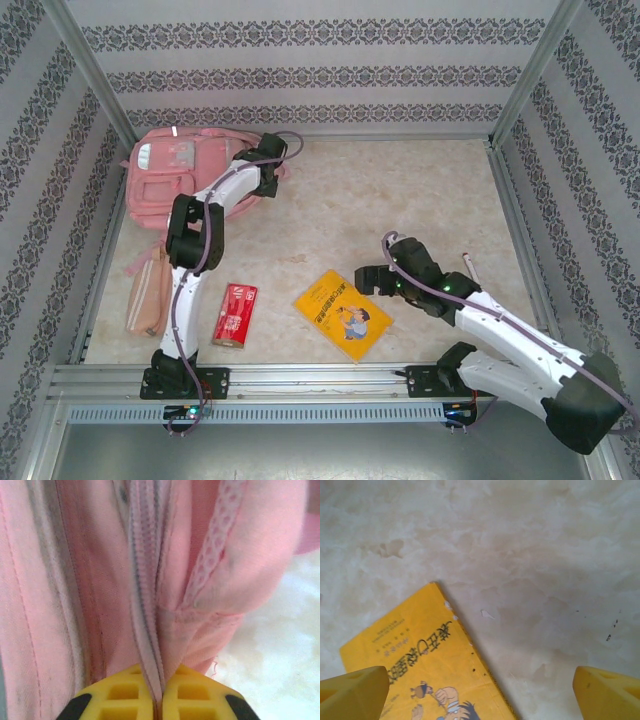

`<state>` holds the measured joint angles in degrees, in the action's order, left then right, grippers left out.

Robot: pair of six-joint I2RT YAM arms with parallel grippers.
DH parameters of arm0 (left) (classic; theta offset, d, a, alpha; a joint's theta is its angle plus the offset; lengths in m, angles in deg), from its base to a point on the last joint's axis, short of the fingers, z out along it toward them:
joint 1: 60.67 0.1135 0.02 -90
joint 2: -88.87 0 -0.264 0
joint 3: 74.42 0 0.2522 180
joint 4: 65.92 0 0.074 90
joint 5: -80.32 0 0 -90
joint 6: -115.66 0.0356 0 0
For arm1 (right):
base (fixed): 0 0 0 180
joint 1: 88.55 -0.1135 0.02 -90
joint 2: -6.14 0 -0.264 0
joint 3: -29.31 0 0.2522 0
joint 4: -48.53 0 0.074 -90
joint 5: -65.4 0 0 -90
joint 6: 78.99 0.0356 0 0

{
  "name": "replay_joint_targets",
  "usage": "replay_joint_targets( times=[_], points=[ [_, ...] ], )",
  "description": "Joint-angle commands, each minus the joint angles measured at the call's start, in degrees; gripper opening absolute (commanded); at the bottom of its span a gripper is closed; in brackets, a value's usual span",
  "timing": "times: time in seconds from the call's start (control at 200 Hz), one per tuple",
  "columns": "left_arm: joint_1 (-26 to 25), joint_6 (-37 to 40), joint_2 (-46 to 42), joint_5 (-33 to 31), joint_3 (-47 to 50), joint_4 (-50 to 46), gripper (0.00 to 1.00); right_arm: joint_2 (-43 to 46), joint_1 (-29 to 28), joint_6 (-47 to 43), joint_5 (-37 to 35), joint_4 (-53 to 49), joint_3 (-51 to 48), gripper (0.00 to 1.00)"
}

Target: Pack the student bag

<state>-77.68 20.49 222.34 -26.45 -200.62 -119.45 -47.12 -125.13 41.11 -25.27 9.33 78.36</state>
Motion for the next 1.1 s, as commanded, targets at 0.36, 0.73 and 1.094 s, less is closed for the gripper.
replay_joint_targets(
  times=[0.36, 0.73, 1.094],
  points=[
    [-10.3, 44.1, -35.1, 41.0, 45.4, 41.7, 0.00, -4.8, 28.0, 10.7, 20.0, -3.9, 9.6, 0.89],
    [-9.8, 44.1, -48.1, 34.6, 60.2, 45.2, 0.50, -26.5, 26.7, 2.9, 30.3, -2.6, 23.4, 0.93],
    [-8.1, -18.9, -53.5, 17.7, 49.5, 8.0, 1.00, -56.9, 22.3, -2.7, 24.1, -6.5, 50.2, 0.84]
  ],
)
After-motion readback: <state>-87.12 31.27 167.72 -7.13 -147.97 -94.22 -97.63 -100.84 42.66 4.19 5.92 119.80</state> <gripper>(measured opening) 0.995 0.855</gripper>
